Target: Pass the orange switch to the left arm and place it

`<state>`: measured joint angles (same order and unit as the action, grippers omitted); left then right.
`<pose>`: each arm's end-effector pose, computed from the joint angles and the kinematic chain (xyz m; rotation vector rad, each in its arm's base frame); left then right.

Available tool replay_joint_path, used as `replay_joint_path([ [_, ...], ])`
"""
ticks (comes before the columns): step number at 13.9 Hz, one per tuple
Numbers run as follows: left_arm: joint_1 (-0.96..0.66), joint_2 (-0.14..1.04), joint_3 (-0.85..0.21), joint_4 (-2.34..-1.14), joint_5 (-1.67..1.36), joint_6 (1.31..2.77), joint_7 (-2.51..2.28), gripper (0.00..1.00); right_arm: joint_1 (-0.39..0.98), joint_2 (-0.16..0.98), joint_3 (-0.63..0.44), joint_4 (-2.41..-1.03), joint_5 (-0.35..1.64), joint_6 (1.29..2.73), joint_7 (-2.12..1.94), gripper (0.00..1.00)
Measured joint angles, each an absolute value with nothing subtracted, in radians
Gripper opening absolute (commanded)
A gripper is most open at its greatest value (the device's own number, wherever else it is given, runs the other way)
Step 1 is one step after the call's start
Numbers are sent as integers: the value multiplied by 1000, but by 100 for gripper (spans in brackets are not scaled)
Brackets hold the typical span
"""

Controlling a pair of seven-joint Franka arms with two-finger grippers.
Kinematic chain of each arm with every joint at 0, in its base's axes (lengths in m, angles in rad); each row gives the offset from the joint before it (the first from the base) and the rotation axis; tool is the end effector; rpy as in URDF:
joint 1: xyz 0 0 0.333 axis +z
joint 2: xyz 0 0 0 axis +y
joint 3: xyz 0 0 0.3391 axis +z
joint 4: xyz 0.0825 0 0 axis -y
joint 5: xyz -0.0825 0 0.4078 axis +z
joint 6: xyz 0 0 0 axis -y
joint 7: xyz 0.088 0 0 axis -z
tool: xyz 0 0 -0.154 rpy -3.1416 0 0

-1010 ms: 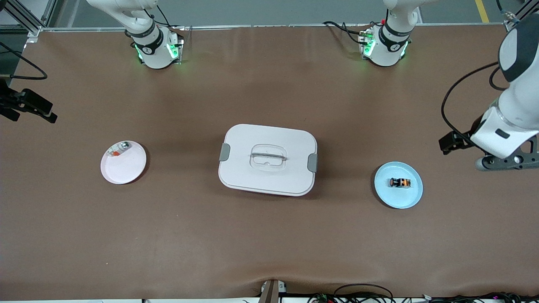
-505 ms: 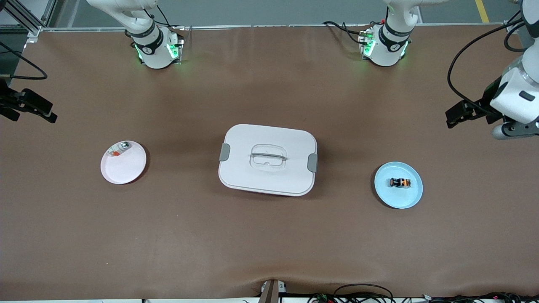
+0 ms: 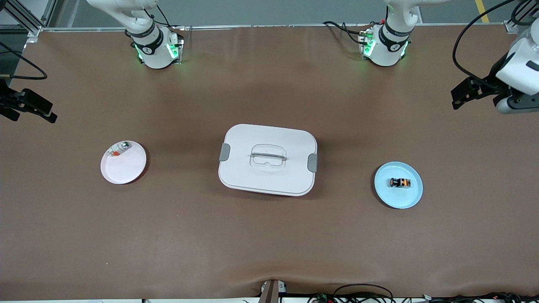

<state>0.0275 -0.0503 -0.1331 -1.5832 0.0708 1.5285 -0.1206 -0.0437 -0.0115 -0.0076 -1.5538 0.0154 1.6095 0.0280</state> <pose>0.5550 -0.0495 0.6195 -3.0640 -0.0276 -0.0060 0.5814 -0.0276 0.6194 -3.1227 0.1240 -0.1053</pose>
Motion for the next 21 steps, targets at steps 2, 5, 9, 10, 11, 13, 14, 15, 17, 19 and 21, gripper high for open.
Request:
replay_joint_path([
  [2,42,-61,-125,-1593,43,1528,-91,100,-44,-11,-8,-1554,15,1609,28,100],
  [5,54,-60,-123,-1604,32,1527,-79,100,-44,-11,-7,-1553,15,1609,28,100],
  [9,52,-60,-125,-1606,32,1525,-80,100,-44,-12,-7,-1532,15,1608,28,100],
  [10,52,-60,-125,-1606,32,1521,-79,100,-44,-12,-7,-1529,15,1607,28,100],
  [11,52,-60,-125,-1605,32,1514,-79,100,-44,-12,-7,-1528,15,1606,28,100],
  [13,51,-60,-125,-1604,32,1507,-79,100,-44,-11,-7,-1528,15,1604,28,100],
  [14,51,-60,-125,-1603,32,1505,-79,100,-44,-11,-7,-1528,15,1604,28,100],
  [15,51,-61,-125,-1601,32,1504,-79,100,-44,-11,-7,-1528,15,1604,28,100],
  [17,51,-61,-126,-1596,32,1503,-79,100,-44,-11,-7,-1528,15,1604,28,100],
  [19,50,-61,-127,-1588,31,1497,-78,100,-44,-11,-7,-1528,15,1603,28,100],
  [21,49,-61,-129,-1582,31,1493,-78,100,-44,-11,-7,-1528,12,1602,28,100],
])
